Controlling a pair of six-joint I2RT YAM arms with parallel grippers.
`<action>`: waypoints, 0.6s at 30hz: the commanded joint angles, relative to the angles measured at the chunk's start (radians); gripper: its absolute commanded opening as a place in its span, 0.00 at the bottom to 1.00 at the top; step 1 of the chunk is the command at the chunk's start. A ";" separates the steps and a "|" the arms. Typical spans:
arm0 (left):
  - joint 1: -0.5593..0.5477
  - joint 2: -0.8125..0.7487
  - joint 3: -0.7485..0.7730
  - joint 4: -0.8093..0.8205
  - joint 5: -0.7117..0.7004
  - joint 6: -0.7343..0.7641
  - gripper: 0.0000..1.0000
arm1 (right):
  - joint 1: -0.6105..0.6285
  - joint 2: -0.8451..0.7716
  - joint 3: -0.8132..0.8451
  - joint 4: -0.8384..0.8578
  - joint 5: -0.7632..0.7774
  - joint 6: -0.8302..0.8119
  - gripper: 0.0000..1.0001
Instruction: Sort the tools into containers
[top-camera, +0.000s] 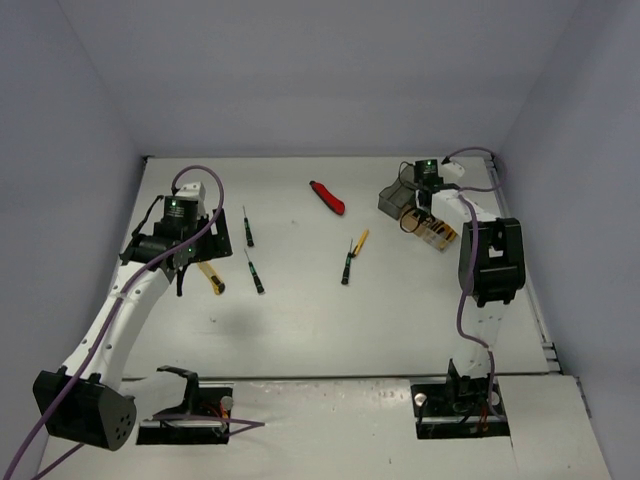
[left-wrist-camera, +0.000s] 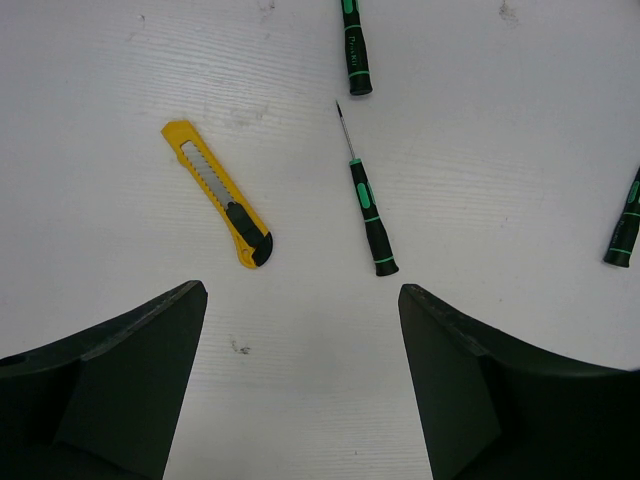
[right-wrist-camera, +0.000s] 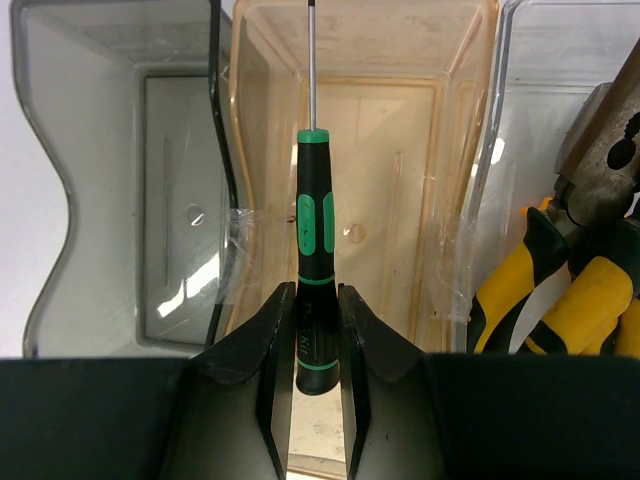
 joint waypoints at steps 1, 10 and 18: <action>0.008 -0.010 0.014 0.025 -0.012 -0.003 0.75 | 0.001 -0.063 0.037 0.036 0.000 0.021 0.05; 0.008 -0.012 0.016 0.025 -0.011 -0.003 0.75 | 0.002 -0.114 -0.015 0.035 -0.042 0.000 0.16; 0.008 -0.015 0.014 0.026 -0.012 -0.003 0.75 | 0.008 -0.154 -0.049 0.037 -0.055 -0.002 0.26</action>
